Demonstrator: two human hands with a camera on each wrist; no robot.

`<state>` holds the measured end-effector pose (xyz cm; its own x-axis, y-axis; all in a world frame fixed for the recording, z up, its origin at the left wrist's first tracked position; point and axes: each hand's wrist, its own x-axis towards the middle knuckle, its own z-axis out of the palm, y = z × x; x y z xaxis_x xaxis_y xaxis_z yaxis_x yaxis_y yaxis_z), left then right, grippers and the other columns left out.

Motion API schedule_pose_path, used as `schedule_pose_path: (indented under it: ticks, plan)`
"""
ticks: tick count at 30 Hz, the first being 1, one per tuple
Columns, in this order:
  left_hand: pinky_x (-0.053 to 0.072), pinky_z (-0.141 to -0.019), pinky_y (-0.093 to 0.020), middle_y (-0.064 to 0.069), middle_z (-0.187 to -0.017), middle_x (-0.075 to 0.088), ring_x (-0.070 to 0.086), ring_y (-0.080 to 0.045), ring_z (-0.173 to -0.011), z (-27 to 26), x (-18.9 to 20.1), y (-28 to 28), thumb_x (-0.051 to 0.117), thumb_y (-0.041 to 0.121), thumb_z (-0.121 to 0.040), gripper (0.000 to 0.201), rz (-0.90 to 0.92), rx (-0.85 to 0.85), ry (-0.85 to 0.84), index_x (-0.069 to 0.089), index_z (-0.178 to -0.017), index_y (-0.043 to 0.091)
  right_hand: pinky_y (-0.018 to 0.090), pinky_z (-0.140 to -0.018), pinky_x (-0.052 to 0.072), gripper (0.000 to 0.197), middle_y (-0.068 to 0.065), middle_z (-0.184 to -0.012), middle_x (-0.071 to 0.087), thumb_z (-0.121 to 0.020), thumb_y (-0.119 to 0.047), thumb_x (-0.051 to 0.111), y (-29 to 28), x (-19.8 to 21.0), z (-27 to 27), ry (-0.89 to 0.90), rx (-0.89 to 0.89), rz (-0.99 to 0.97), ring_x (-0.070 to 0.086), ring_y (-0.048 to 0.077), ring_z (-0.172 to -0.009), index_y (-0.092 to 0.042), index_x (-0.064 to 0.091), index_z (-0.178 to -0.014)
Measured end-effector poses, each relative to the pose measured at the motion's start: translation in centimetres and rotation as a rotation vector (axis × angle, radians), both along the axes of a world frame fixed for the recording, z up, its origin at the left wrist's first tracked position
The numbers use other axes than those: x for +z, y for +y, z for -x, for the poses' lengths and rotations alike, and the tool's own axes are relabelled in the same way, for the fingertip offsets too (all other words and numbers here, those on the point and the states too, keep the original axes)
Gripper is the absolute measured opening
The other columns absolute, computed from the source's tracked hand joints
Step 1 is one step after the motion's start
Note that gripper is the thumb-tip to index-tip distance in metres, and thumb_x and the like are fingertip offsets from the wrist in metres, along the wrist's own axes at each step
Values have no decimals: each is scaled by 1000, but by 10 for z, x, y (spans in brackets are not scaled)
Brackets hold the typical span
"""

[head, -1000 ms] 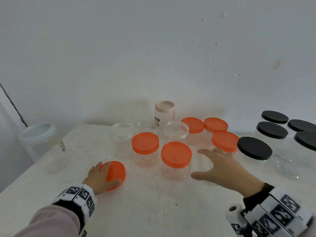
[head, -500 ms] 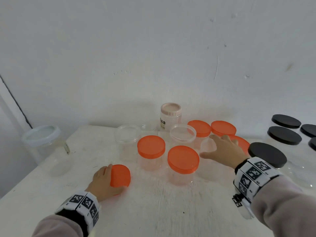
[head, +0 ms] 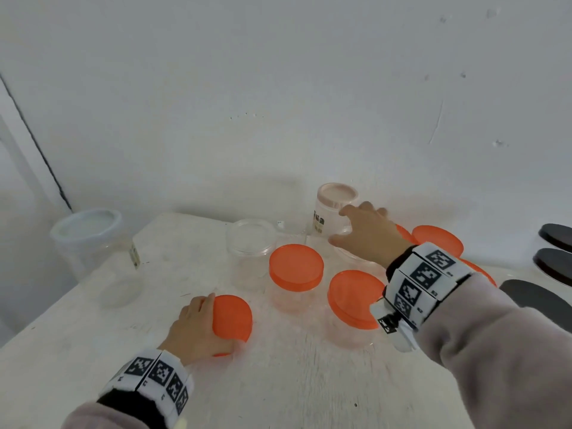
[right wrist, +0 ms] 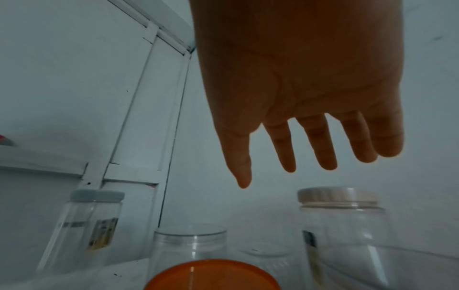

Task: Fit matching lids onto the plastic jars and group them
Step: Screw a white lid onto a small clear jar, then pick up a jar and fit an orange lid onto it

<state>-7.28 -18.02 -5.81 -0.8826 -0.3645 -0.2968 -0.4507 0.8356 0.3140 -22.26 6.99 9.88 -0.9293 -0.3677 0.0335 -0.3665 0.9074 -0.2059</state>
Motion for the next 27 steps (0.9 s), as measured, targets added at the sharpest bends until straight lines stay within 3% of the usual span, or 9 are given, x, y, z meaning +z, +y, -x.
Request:
schedule_pose_path:
  ticks: [5,9,11,14,20,22,24,25,27]
  plan:
    - [30,-110,-38,-2,-151,12,22,-23,-138,-2,0,2,64,78,-62,127,-11,-5,5,-6,-150,20,42,-97,36,62,9,-140,37,-89,-39,58,-70,-3,34,-14,199,-139,33,32,-129,-18,36,-143]
    - [28,-111,-36,1,-151,8,19,-21,-139,-3,-1,2,59,83,-59,130,-12,-3,24,-9,-150,20,34,-81,33,68,7,-140,39,-88,-36,62,-106,-19,67,-71,310,-345,39,27,-127,-18,31,-145]
    - [27,-112,-35,0,-151,7,18,-20,-139,-4,-3,2,56,85,-58,131,13,-4,32,-10,-150,20,35,-85,37,76,6,-142,38,-86,-37,67,-119,-24,83,-126,336,-425,41,26,-127,-19,27,-148]
    - [27,-111,-35,3,-151,5,17,-19,-140,-2,-6,4,57,84,-58,130,33,13,44,-11,-150,21,42,-97,39,95,4,-145,36,-78,-37,76,-133,-29,105,-172,346,-533,41,26,-131,-24,17,-151]
    - [25,-112,-35,8,-150,2,16,-18,-140,0,-10,2,55,85,-57,130,38,23,30,-14,-149,23,50,-95,39,123,1,-149,34,-56,-55,84,-153,-33,120,-174,304,-724,40,32,-132,-40,4,-149]
    - [25,-111,-35,8,-150,2,16,-18,-140,0,-10,1,54,86,-57,131,40,14,26,-15,-149,24,48,-94,40,108,2,-145,40,-64,-62,73,-154,-38,125,-124,280,-734,44,32,-127,-41,9,-148]
    - [25,-112,-35,7,-150,2,16,-18,-140,0,-10,0,53,86,-57,131,39,9,26,-15,-149,24,45,-94,44,85,2,-139,48,-74,-64,59,-156,-41,128,-95,251,-710,49,31,-121,-37,23,-147]
    - [25,-112,-36,7,-151,1,16,-18,-140,0,-10,0,54,87,-57,131,37,6,26,-15,-149,23,45,-93,44,95,1,-138,49,-62,-72,60,-157,-43,130,-125,245,-693,49,31,-121,-38,27,-145]
    - [25,-112,-36,7,-151,1,15,-17,-140,-1,-10,1,54,87,-57,131,32,2,29,-15,-149,23,47,-89,45,135,1,-133,51,-18,-81,59,-162,-50,132,-175,231,-693,50,32,-119,-41,25,-142]
